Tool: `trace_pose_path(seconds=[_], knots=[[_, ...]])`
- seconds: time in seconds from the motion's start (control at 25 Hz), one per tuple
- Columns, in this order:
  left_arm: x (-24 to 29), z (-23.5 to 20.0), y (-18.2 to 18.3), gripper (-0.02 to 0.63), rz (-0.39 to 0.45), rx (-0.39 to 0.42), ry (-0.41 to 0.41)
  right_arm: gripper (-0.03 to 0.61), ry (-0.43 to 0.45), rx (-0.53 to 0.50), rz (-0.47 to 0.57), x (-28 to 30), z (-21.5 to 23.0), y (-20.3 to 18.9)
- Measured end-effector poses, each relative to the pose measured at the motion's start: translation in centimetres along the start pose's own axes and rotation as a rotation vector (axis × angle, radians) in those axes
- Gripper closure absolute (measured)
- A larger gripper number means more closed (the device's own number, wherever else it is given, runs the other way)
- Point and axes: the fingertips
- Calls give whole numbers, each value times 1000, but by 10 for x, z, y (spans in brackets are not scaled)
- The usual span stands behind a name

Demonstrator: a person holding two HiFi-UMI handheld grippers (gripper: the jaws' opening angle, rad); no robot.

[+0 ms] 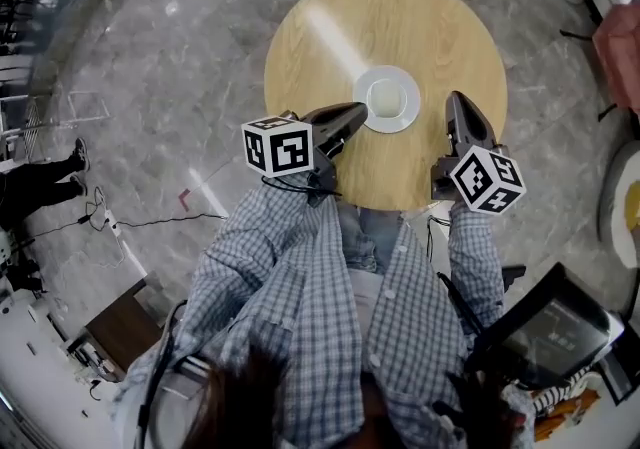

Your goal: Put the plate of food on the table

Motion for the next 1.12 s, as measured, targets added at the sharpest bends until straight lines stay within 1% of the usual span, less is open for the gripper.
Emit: trace_pose_path(seconds=[0.12,0.24,0.48,0.64,0.8,0.96,1.12], knots=[[-8,26,17,607,41,26,-28,571,11,-19,45,-16,-10,23],[-12,38,29,607,80,50,-51,571,19,-52,81,-24,-17,33],[-18,62,54,607,137,151,-86,571,55,-95,189,-38,-34,61],[-23,78,69,607,173,204,-101,571,67,-129,225,-45,-42,74],[-28,91,78,607,192,258,-107,571,83,-127,262,-51,-53,86],[-32,101,87,607,217,281,-120,571,119,-142,310,-56,-67,100],[-33,102,90,607,236,240,-140,571,141,-155,334,-60,-76,108]])
Point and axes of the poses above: the fingertips, and each gripper's own axes: x forward along the fingers, z to its right, y out of its top, and after that the axes turned 1 degree about z, right-handed
